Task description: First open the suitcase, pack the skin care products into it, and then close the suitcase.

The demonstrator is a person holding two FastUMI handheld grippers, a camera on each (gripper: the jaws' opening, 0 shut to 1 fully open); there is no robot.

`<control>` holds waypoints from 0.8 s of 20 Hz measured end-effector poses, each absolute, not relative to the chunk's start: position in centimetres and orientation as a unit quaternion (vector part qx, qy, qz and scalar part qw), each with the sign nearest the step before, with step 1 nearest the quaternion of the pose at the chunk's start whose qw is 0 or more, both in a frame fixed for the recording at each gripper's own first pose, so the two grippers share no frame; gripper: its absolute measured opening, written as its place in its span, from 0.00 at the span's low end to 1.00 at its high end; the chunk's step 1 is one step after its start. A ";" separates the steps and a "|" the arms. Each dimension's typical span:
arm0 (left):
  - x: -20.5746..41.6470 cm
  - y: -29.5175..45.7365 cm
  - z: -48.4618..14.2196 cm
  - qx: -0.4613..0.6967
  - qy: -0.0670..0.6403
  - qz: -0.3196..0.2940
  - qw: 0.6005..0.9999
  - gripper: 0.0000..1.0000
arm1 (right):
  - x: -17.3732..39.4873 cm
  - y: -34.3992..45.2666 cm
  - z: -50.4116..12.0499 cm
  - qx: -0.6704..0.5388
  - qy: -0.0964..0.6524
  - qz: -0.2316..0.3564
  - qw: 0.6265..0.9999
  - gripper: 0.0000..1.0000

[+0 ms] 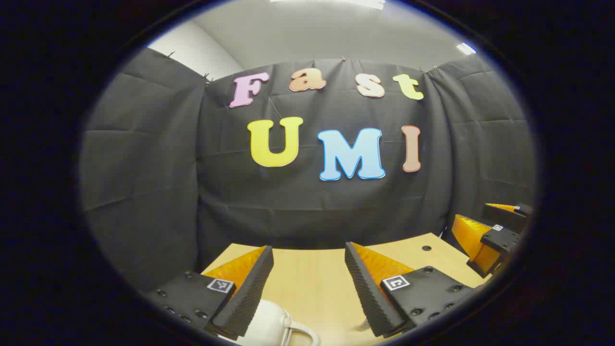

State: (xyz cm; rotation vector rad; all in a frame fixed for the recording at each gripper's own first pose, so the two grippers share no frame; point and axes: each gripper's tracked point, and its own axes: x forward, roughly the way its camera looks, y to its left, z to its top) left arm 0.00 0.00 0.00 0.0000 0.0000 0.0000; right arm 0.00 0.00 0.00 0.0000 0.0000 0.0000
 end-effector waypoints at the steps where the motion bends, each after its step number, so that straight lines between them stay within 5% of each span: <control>1: 0.0 0.0 0.0 0.001 0.000 0.001 1.000 0.95 | 0.0 0.0 0.1 0.001 -0.001 0.001 1.000 0.94; 16: -1.6 -2.2 -0.2 0.026 -0.014 -0.017 0.999 0.95 | -0.5 0.0 -0.5 0.010 0.008 0.006 1.000 0.94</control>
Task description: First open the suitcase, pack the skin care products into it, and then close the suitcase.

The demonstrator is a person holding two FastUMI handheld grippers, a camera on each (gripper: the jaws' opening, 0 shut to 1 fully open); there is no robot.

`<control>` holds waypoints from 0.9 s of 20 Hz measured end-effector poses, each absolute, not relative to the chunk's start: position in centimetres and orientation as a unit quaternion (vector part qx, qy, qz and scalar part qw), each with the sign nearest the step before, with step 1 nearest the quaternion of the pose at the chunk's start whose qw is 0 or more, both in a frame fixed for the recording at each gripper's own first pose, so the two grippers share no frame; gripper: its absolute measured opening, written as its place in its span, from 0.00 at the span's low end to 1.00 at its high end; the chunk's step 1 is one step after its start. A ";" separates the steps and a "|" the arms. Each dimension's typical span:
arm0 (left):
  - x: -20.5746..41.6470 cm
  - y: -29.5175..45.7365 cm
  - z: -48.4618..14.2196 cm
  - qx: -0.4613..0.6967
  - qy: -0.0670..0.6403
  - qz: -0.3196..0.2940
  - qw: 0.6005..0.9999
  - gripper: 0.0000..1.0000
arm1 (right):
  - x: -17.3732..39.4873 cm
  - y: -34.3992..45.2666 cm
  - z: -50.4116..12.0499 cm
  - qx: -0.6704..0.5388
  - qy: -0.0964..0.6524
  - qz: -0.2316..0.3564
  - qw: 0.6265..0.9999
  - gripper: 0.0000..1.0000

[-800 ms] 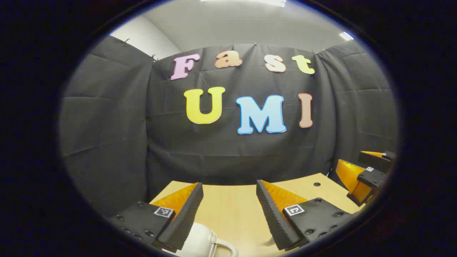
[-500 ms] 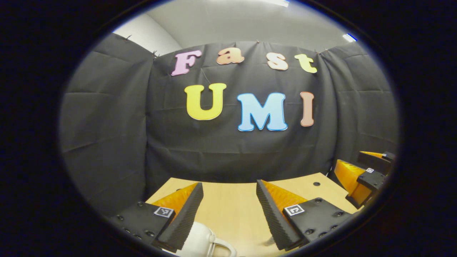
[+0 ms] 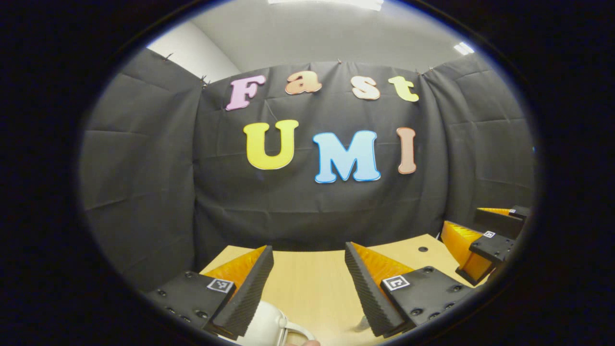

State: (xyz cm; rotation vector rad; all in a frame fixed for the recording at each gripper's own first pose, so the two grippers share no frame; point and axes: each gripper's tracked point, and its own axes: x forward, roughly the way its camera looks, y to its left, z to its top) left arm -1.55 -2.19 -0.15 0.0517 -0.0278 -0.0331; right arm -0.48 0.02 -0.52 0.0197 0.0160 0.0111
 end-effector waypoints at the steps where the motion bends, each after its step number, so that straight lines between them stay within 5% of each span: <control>1: -1.7 -2.5 -0.5 0.028 -0.009 -0.020 0.999 0.95 | -0.9 -0.2 -0.8 0.010 0.009 0.003 1.000 0.94; 18: -4.5 0.2 -31.8 0.055 0.369 0.015 0.928 0.99 | -6.6 -6.4 -5.7 0.000 0.086 -0.066 0.994 0.94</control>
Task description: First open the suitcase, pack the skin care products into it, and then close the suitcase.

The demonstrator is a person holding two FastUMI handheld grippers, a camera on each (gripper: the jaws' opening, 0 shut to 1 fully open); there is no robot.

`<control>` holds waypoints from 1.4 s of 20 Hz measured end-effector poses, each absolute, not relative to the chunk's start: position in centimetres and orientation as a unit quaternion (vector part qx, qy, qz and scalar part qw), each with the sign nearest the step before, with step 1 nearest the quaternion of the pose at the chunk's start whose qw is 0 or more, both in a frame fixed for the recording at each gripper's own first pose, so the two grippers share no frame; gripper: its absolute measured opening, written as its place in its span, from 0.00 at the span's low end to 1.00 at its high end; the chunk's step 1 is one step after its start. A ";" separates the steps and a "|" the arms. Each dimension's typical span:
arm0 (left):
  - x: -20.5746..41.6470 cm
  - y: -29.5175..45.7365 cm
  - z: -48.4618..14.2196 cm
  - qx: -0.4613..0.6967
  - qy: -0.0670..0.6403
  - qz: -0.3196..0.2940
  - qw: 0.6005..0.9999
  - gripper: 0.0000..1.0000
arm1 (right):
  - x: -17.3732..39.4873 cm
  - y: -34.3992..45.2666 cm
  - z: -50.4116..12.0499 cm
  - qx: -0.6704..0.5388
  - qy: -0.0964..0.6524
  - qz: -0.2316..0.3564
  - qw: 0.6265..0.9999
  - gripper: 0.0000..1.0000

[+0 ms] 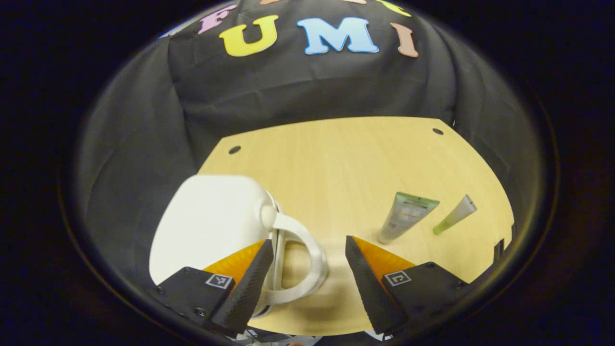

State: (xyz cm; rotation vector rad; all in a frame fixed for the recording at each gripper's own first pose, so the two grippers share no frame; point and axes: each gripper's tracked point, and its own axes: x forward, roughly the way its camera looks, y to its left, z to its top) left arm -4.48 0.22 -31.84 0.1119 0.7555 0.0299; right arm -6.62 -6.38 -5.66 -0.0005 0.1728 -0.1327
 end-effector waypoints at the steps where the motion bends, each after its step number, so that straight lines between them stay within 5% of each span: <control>1: -4.5 0.2 -33.1 0.058 0.382 0.016 0.922 0.98 | -6.9 -6.6 -6.0 -0.001 0.090 -0.068 0.994 0.94; 6: -4.4 1.2 -36.6 0.065 0.425 0.022 0.903 0.97 | -8.3 -7.5 -7.0 0.005 0.105 -0.078 0.991 0.94; 8: -4.6 1.8 -36.9 0.065 0.433 0.023 0.899 0.65 | -8.6 -7.6 -7.4 0.013 0.111 -0.081 0.990 0.94; 9: -4.6 1.7 -37.2 0.059 0.439 0.017 0.897 0.38 | -8.6 -7.5 -7.6 0.017 0.113 -0.081 0.990 0.94; 10: -4.5 1.3 -36.9 0.054 0.439 0.006 0.897 0.41 | -8.6 -7.3 -7.7 0.021 0.115 -0.080 0.990 0.94; 14: -4.2 0.3 -34.7 0.074 0.401 -0.016 0.913 0.18 | -8.4 -6.3 -7.5 0.024 0.111 -0.071 0.991 0.94; 20: -4.4 0.4 -30.0 0.083 0.361 -0.025 0.929 0.18 | -7.5 -4.3 -7.2 0.019 0.107 -0.046 0.993 0.94; 28: -6.3 10.1 -14.4 0.159 0.257 0.027 0.953 0.17 | -6.2 -2.0 -7.8 0.041 0.114 -0.021 0.992 0.94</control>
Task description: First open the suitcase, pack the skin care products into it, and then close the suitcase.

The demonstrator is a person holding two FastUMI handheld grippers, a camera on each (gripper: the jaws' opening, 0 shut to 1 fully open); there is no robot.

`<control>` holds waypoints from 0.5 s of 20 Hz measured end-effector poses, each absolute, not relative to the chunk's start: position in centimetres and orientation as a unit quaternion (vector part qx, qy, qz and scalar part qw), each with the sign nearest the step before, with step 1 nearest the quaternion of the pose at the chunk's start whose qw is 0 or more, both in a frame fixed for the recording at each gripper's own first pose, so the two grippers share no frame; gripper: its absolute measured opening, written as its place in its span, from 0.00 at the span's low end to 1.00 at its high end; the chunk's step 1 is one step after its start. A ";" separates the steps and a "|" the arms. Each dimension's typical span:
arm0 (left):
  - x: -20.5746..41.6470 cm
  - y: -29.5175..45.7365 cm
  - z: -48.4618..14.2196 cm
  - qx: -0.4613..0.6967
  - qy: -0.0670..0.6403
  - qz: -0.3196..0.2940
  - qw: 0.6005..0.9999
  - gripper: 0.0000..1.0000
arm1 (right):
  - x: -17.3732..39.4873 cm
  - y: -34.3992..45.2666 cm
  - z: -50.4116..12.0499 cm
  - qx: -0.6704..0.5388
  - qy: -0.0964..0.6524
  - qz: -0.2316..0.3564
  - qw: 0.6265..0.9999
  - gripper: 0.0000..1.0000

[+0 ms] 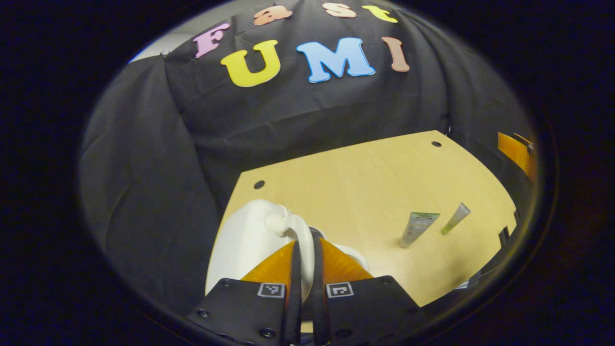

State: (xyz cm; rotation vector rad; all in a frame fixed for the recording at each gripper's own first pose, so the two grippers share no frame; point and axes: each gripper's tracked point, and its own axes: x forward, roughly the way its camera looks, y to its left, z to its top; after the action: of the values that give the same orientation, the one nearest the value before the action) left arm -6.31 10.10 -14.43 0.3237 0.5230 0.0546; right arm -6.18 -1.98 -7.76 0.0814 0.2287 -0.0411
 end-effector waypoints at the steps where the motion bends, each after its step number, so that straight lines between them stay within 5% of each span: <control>1: -6.4 12.1 -12.5 0.181 0.243 0.041 0.952 0.17 | -6.1 -1.7 -8.0 0.043 0.115 -0.017 0.992 0.94; 10: -6.9 31.6 -5.2 0.234 0.231 0.178 0.927 0.16 | -5.7 -1.7 -8.9 0.055 0.123 -0.010 0.991 0.94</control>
State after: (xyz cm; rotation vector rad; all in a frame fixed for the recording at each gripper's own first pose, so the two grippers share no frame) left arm -6.94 31.56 -5.17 0.4804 0.4745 0.3645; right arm -5.66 -1.65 -8.93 0.1096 0.2474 -0.0196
